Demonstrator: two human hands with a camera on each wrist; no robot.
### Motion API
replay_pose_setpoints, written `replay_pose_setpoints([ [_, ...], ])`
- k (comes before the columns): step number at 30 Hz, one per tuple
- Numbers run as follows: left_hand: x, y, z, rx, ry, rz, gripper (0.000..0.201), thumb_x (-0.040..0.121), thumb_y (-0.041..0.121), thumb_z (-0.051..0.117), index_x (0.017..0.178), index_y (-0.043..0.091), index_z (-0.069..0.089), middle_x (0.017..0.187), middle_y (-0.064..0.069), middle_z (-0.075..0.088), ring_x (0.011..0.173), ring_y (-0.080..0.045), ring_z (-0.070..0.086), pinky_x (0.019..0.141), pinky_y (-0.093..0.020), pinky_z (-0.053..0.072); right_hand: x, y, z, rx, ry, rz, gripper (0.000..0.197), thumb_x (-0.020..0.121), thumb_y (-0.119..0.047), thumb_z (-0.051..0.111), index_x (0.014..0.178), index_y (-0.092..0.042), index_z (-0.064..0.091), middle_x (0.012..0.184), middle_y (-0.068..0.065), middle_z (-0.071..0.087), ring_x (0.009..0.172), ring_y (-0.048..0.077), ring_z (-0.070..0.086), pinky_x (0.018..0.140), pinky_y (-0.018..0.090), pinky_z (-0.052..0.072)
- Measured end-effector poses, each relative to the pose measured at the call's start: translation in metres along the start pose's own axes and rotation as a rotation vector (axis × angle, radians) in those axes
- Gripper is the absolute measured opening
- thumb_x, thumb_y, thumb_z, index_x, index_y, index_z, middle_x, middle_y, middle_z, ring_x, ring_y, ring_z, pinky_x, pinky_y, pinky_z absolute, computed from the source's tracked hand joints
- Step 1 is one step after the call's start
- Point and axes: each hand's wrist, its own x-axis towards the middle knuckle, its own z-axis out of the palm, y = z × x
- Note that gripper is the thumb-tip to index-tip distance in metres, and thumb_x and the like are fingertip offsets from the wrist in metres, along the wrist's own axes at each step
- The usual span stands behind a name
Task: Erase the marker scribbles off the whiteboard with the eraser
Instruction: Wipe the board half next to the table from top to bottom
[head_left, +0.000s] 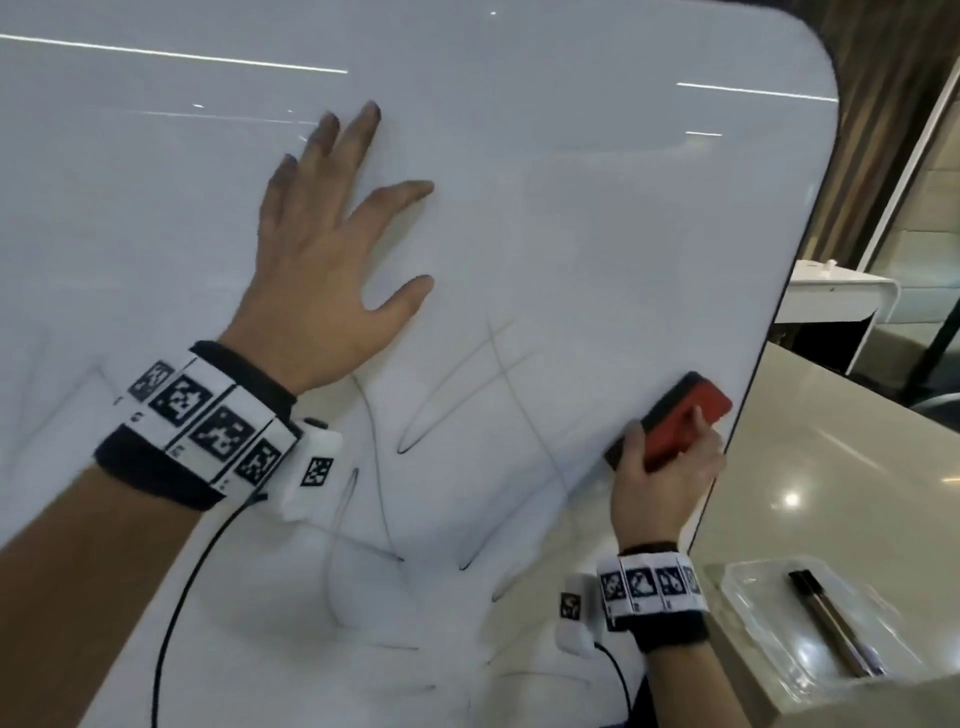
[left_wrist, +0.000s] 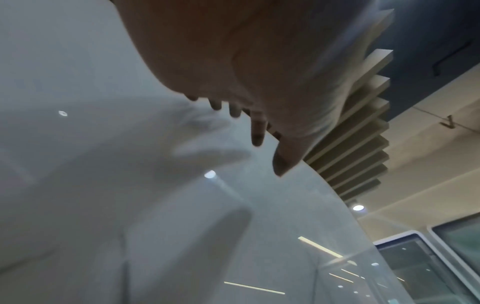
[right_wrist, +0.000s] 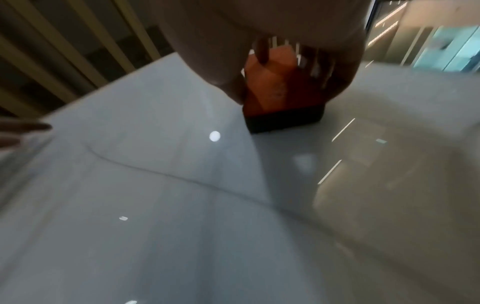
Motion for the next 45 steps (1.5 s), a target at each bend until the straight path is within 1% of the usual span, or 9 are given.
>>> replay_pose_setpoints([
  [3, -0.008, -0.004, -0.001, 0.052, 0.145, -0.127, 0.062, 0.095, 0.050, 0.059, 0.151, 0.029, 0.041, 0.170, -0.011, 0.007, 0.158, -0.033, 0.003, 0.125, -0.054, 0.005, -0.011, -0.064, 0.032, 0.005, -0.098, -0.336, 0.058, 0.089, -0.019, 0.077, 0.142, -0.010, 0.053, 0.127, 0.020, 0.046, 0.111, 0.025, 0.045, 0.100, 0.030, 0.036],
  [7, -0.023, -0.018, -0.004, 0.052, 0.278, -0.239, 0.064, 0.097, 0.053, 0.058, 0.153, 0.028, 0.040, 0.168, -0.017, 0.011, 0.156, -0.038, 0.007, 0.124, -0.054, 0.008, -0.018, -0.073, 0.043, -0.123, -0.229, -0.725, 0.048, 0.091, -0.026, 0.075, 0.137, -0.020, 0.061, 0.127, 0.020, 0.049, 0.106, 0.031, 0.048, 0.094, 0.042, 0.046],
  [14, -0.056, -0.063, -0.011, 0.222, 0.141, -0.242, 0.068, 0.102, 0.053, 0.047, 0.161, 0.030, 0.021, 0.169, -0.018, 0.006, 0.156, -0.039, 0.003, 0.124, -0.058, 0.006, -0.046, -0.017, 0.037, 0.052, 0.011, -0.194, 0.061, 0.088, -0.030, 0.075, 0.143, -0.023, 0.050, 0.126, 0.009, 0.044, 0.116, 0.032, 0.050, 0.096, 0.059, 0.050],
  [22, -0.058, -0.064, -0.009, 0.194, 0.167, -0.244, 0.066, 0.104, 0.052, 0.046, 0.161, 0.028, 0.023, 0.168, -0.020, 0.008, 0.156, -0.040, 0.005, 0.124, -0.059, 0.006, -0.069, -0.107, 0.078, -0.039, -0.210, -0.693, 0.047, 0.090, -0.025, 0.078, 0.135, -0.022, 0.066, 0.123, 0.019, 0.053, 0.101, 0.030, 0.049, 0.093, 0.043, 0.047],
  [29, -0.059, -0.067, -0.008, 0.224, 0.132, -0.239, 0.067, 0.104, 0.050, 0.045, 0.162, 0.028, 0.020, 0.169, -0.018, 0.005, 0.157, -0.038, 0.002, 0.125, -0.056, 0.004, -0.071, -0.029, 0.043, 0.038, 0.024, -0.191, 0.054, 0.083, -0.015, 0.076, 0.136, -0.013, 0.061, 0.121, 0.025, 0.049, 0.111, 0.037, 0.051, 0.098, 0.055, 0.047],
  [32, -0.059, -0.067, -0.006, 0.216, 0.140, -0.233, 0.067, 0.104, 0.050, 0.045, 0.162, 0.028, 0.020, 0.169, -0.019, 0.006, 0.157, -0.039, 0.002, 0.125, -0.057, 0.003, -0.080, -0.092, 0.075, 0.090, -0.077, -0.388, 0.051, 0.084, -0.010, 0.078, 0.133, -0.013, 0.066, 0.124, 0.023, 0.050, 0.112, 0.033, 0.049, 0.104, 0.032, 0.041],
  [37, -0.062, -0.071, -0.008, 0.218, 0.145, -0.208, 0.067, 0.104, 0.051, 0.045, 0.162, 0.028, 0.021, 0.169, -0.019, 0.007, 0.157, -0.039, 0.004, 0.125, -0.057, 0.004, -0.081, -0.099, 0.083, -0.035, -0.222, -0.740, 0.042, 0.088, -0.016, 0.078, 0.129, -0.024, 0.071, 0.128, 0.017, 0.053, 0.108, 0.035, 0.051, 0.096, 0.050, 0.047],
  [42, -0.063, -0.073, -0.006, 0.225, 0.142, -0.209, 0.067, 0.104, 0.052, 0.045, 0.162, 0.027, 0.021, 0.169, -0.018, 0.007, 0.157, -0.038, 0.003, 0.126, -0.056, 0.004, -0.083, 0.004, 0.043, 0.044, -0.039, -0.344, 0.051, 0.082, -0.016, 0.079, 0.131, -0.014, 0.064, 0.124, 0.020, 0.049, 0.113, 0.034, 0.051, 0.094, 0.061, 0.047],
  [45, -0.062, -0.069, -0.003, 0.246, 0.137, -0.227, 0.066, 0.105, 0.050, 0.043, 0.162, 0.027, 0.019, 0.169, -0.020, 0.007, 0.157, -0.040, 0.003, 0.126, -0.059, 0.004, -0.097, -0.013, 0.058, 0.124, 0.010, -0.184, 0.052, 0.084, -0.015, 0.077, 0.133, -0.016, 0.062, 0.127, 0.017, 0.046, 0.117, 0.033, 0.049, 0.100, 0.057, 0.048],
])
